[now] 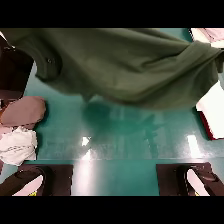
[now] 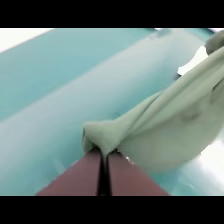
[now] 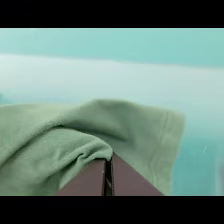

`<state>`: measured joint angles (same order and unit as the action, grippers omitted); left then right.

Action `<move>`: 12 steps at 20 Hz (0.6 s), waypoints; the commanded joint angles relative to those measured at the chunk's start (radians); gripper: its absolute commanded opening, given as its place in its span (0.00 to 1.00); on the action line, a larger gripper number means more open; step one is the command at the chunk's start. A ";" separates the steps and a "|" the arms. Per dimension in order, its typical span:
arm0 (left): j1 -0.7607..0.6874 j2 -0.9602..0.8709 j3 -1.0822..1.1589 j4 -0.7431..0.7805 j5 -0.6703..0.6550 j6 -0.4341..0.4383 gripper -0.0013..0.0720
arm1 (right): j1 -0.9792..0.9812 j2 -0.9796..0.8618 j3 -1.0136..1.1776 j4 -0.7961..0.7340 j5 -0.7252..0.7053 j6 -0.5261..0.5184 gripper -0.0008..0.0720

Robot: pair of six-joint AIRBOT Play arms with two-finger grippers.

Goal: Fold the shirts.

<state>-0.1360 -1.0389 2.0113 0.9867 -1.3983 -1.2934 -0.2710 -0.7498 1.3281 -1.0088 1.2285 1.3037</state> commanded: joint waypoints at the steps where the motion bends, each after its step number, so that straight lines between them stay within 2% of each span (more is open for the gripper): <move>1: 0.000 -0.008 -0.115 -0.011 0.009 -0.001 0.05 | -0.001 -0.036 -0.001 0.019 0.171 0.058 0.03; 4: -0.001 -0.121 -0.240 -0.006 0.033 -0.001 0.05 | 0.000 -0.185 -0.001 0.018 0.253 0.076 0.03; 7: 0.000 -0.325 -0.280 -0.005 0.105 0.005 0.05 | -0.001 -0.364 -0.001 0.011 0.200 0.076 0.03; 10: 0.000 -0.504 -0.280 -0.007 0.296 0.008 0.05 | 0.011 -0.516 0.000 0.012 0.111 0.076 0.04; 12: 0.000 -0.565 -0.280 -0.030 0.400 -0.020 0.05 | 0.019 -0.590 0.000 0.018 0.038 0.076 0.04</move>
<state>-0.1368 -1.4895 1.7409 0.9771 -1.1603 -1.2926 -0.2615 -1.2224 1.3270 -0.9970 1.3518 1.3773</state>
